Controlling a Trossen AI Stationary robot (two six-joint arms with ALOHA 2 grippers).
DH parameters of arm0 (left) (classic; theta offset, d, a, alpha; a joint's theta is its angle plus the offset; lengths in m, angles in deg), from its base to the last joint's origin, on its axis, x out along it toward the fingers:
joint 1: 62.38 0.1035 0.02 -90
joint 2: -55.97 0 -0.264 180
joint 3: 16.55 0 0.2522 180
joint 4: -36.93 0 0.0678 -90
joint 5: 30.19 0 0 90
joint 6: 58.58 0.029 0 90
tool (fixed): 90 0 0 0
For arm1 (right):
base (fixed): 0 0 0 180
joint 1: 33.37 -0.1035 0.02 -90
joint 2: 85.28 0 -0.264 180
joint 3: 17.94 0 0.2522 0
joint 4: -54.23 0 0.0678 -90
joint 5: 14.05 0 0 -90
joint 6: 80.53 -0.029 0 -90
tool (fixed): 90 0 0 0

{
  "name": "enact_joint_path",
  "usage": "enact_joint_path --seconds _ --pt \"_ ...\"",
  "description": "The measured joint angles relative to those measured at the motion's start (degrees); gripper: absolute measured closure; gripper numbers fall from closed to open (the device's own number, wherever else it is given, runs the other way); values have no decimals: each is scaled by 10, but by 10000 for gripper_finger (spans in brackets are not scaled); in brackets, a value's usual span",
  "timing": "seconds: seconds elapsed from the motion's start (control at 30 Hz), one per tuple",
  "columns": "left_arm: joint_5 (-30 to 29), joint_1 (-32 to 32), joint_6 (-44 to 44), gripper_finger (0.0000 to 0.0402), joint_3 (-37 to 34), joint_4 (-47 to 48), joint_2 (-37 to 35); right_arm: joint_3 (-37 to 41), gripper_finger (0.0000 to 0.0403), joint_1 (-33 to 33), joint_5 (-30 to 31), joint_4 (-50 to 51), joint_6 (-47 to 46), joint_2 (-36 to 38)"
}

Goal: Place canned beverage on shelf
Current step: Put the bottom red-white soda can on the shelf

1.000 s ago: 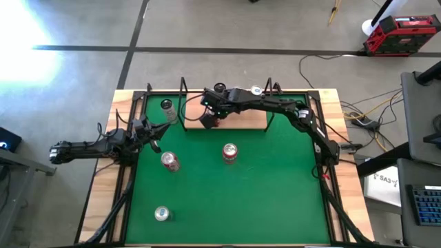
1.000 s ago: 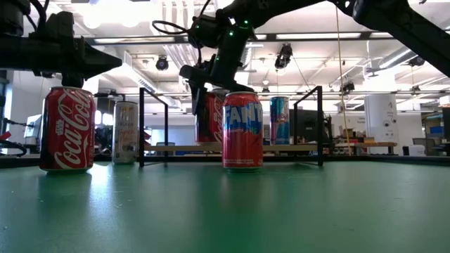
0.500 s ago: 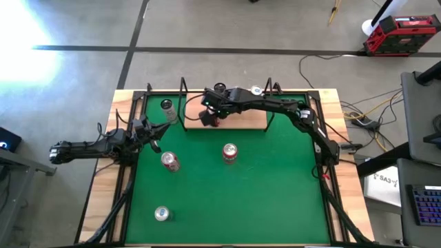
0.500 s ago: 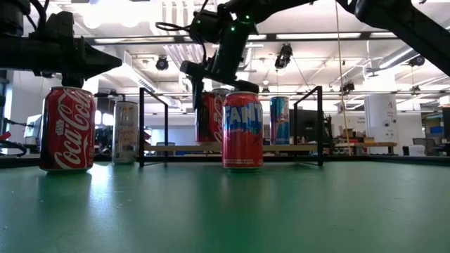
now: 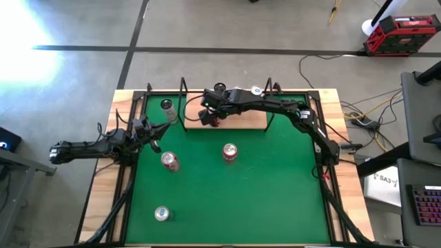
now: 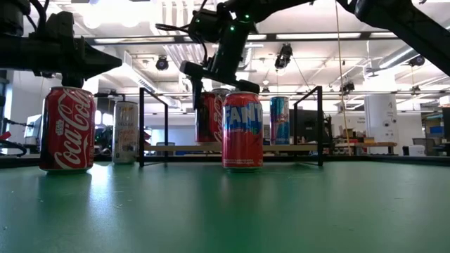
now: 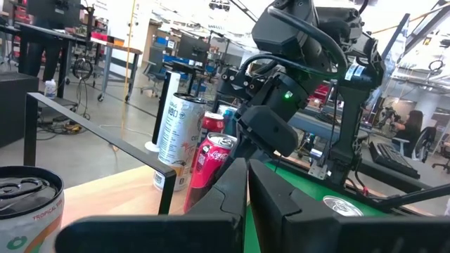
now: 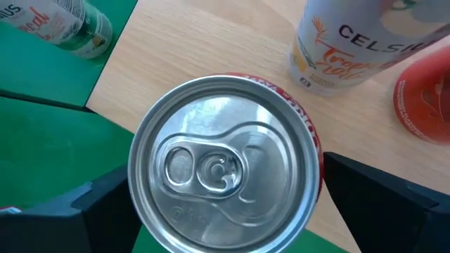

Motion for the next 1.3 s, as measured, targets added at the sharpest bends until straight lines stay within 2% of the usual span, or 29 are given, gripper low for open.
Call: enact_joint_path --seconds 0.17,0.4,0.53,0.77,1.03,1.3 --pt "0 0 0 402 0 0 0 0 33 -3 6 -1 0 0" --pt "0 0 0 402 0 0 0 0 103 -11 19 -2 -10 0" --pt "0 0 0 402 0 0 0 0 104 -16 19 -3 -24 0" --pt "0 0 0 402 0 0 0 0 104 -24 40 5 -108 0" --pt "0 0 0 402 0 0 0 -1 98 -33 90 58 -210 0" --pt "0 0 0 402 0 0 0 -2 95 -32 101 116 -303 2"
